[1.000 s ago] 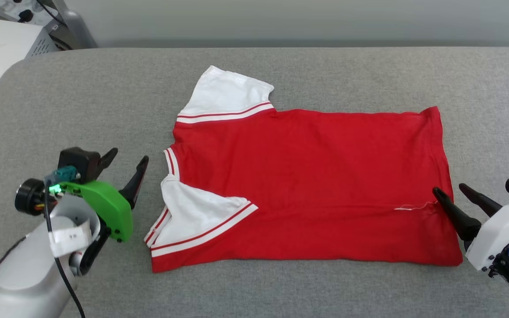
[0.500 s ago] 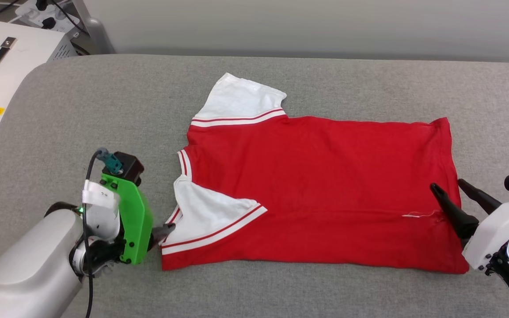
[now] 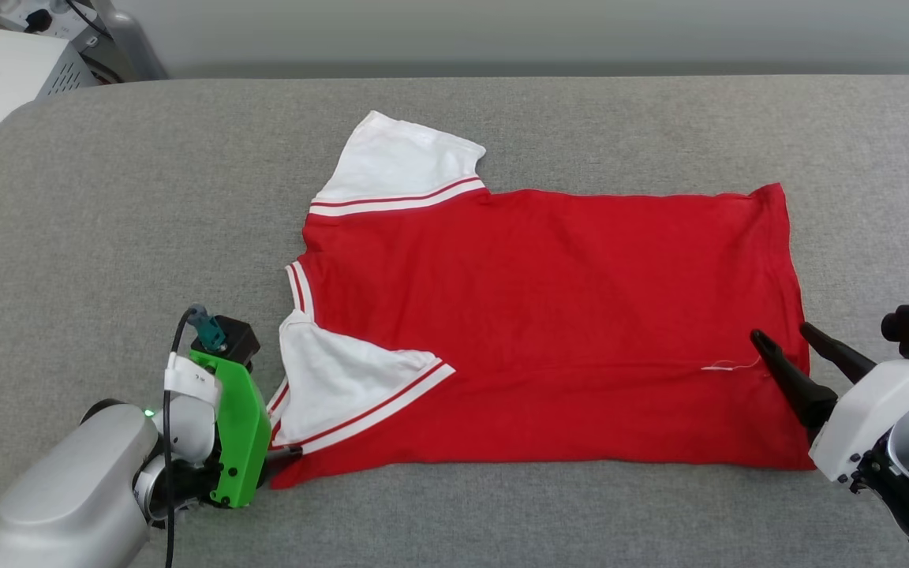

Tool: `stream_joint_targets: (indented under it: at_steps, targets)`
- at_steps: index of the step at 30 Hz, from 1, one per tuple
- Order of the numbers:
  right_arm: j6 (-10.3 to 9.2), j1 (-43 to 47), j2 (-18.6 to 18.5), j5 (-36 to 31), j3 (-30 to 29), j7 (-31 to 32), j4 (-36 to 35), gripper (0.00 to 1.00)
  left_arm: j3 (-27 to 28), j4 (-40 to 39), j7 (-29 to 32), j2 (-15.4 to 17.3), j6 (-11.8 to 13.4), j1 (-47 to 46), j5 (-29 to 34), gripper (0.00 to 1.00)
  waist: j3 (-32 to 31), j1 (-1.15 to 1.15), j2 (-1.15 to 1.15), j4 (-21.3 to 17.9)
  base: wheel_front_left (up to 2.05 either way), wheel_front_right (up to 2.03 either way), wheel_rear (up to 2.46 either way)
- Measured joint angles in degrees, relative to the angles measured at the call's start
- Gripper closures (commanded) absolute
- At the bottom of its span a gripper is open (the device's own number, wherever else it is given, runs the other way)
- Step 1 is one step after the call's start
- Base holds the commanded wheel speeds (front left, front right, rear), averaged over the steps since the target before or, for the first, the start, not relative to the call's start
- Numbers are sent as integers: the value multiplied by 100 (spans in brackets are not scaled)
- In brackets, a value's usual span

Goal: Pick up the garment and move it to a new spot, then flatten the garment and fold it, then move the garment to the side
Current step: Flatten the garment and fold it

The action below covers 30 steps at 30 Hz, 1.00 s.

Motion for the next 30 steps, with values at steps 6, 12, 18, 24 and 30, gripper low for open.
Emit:
stream_joint_targets:
  at_steps: [6,12,18,24,30]
  targets:
    - [0,-15,-38,-36,-68,38,-45,0,-96,145,-401,-32,-81,-1,177,100,-21,0,0,-35,0,0,0]
    - [0,-161,-477,-183,-118,582,-365,0,-98,22,-983,-11,-81,137,266,100,-172,0,0,-29,0,0,0]
    - [0,-195,-1136,122,-1,2102,-631,0,-8,-442,-1305,132,51,281,332,100,-252,0,0,14,0,0,0]
    - [0,-95,-1279,408,0,3011,-611,0,-2,-867,-1346,225,218,324,387,100,-169,0,0,68,0,0,0]
    - [0,-64,-888,369,35,3101,-121,0,-33,-1045,-1378,216,330,323,569,100,-5,0,0,145,0,0,0]
